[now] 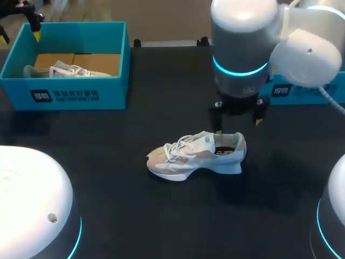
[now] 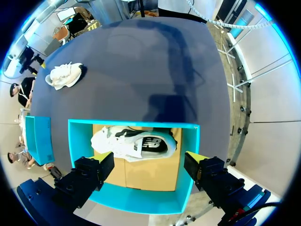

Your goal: Take the shoe out of the shoebox, open the shoe tongue, remove and reinsert the insole, then place the shoe into the shoebox

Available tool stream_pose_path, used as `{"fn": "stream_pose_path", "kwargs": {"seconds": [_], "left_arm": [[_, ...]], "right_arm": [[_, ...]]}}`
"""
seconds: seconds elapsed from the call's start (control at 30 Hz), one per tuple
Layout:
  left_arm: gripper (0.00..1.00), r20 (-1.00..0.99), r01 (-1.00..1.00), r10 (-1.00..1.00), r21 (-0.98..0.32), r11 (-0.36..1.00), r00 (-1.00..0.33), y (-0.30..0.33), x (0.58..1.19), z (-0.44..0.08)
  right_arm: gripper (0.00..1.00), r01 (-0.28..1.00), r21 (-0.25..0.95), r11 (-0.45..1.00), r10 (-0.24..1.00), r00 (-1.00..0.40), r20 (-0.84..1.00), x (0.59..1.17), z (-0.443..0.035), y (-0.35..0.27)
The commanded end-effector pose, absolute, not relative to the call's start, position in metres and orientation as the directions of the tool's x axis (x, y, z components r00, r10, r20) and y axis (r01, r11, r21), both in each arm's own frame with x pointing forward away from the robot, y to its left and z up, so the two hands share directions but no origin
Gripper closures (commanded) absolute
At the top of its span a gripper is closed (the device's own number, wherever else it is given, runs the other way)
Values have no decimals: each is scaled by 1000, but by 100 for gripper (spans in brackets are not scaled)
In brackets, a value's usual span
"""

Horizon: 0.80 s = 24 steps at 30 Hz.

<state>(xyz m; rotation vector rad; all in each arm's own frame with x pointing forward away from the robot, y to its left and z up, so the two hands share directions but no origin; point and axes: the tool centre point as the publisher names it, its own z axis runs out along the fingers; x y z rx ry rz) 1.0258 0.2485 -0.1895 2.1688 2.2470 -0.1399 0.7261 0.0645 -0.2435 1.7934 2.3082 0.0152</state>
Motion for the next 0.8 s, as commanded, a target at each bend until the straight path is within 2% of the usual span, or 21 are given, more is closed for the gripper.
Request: {"fn": "stream_pose_path", "kwargs": {"seconds": [0.03, 0.1, 0.23, 0.8], "left_arm": [[0, -70, 998, 997, -54, 32, -36, 248, 1026, -189], [0, -70, 998, 997, -54, 32, -36, 248, 1026, -189], [0, -70, 998, 997, -54, 32, -36, 248, 1026, -189], [0, -70, 998, 997, -54, 32, -36, 248, 1026, -189]], "right_arm": [[0, 903, 161, 397, 915, -378, -139, 717, -219, 52], [0, 835, 205, 510, 860, -494, -128, 713, -209, 54], [0, 743, 223, 631, 772, -628, -96, 708, -199, 58], [0, 737, 213, 641, 765, -638, -94, 708, -198, 58]]}}
